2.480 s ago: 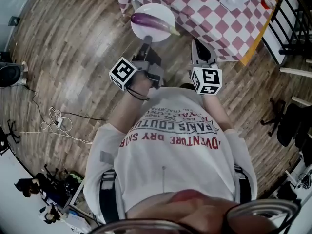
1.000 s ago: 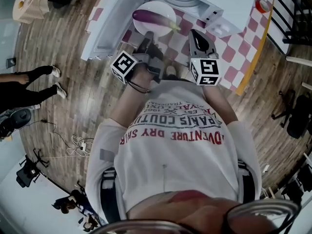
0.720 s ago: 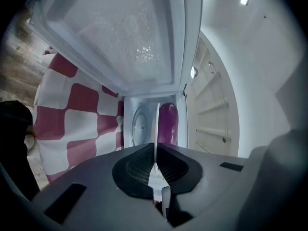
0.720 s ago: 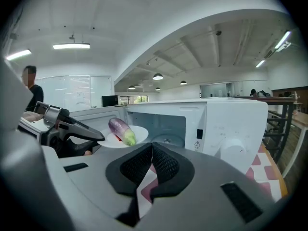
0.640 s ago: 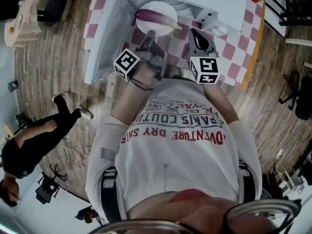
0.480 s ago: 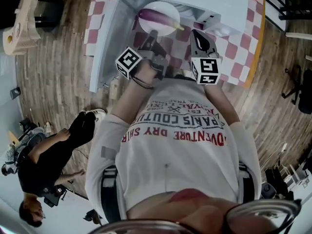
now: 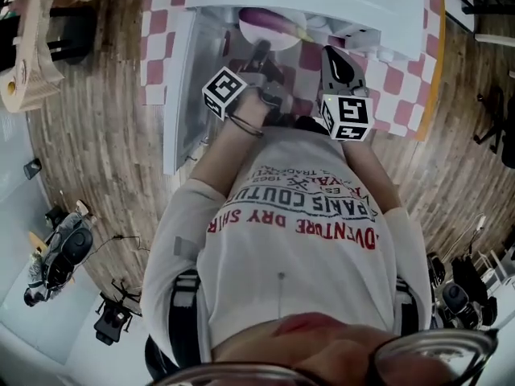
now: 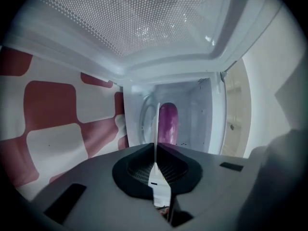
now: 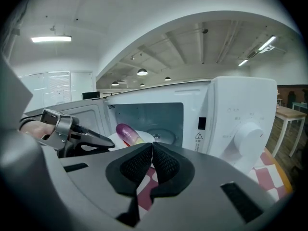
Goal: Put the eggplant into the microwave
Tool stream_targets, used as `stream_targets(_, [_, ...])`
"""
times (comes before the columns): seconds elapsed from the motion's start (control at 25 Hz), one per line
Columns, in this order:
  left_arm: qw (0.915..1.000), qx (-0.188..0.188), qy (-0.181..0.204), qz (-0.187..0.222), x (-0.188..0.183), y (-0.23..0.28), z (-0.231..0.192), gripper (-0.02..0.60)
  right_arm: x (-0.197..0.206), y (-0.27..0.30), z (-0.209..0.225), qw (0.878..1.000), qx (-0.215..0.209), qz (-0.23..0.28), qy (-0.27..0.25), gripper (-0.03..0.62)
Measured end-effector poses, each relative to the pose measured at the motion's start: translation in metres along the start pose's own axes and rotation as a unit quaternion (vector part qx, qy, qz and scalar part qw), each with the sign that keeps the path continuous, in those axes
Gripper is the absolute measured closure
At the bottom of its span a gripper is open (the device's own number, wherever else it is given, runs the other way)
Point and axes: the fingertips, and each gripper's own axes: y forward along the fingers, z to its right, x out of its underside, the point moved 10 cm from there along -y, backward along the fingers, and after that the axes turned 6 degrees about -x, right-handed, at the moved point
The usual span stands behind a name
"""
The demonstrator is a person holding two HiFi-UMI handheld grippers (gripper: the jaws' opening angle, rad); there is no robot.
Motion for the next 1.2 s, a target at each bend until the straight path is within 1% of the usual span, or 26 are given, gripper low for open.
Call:
stream_targets(0.24, [0.9999,-0.009,-0.006,0.002,-0.012,0.023,-0.003,0.546,0.006,0.019,0.002,1.000,0.008,-0.011,-0.014,0.568])
stream_targets(0.44, [0.9998,-0.022,-0.002,0.000,-0.013,0.036,-0.011,0.546,0.014,0.027,0.005,1.000,0.019,-0.021,0.006,0.568])
stream_targets(0.6, [0.9996,-0.025,0.010,-0.002,-0.015,0.041,-0.014,0.546,0.019,0.028,0.008,0.999,0.027,-0.028,0.027,0.568])
stream_targets(0.88, [0.9993,-0.036,0.012,-0.001,-0.017,0.053,-0.017,0.546,0.021,0.030,0.006,0.999,0.025,-0.032,0.032,0.568])
stream_targets(1.08, [0.9990,-0.041,0.017,-0.004,-0.017,0.064,-0.011,0.545,0.025,0.028,0.007,0.998,0.025,-0.040,0.038,0.568])
stream_targets(1.2, [0.9985,-0.050,0.023,-0.005,-0.017,0.072,-0.009,0.545,0.027,0.028,0.007,0.998,0.023,-0.042,0.038,0.568])
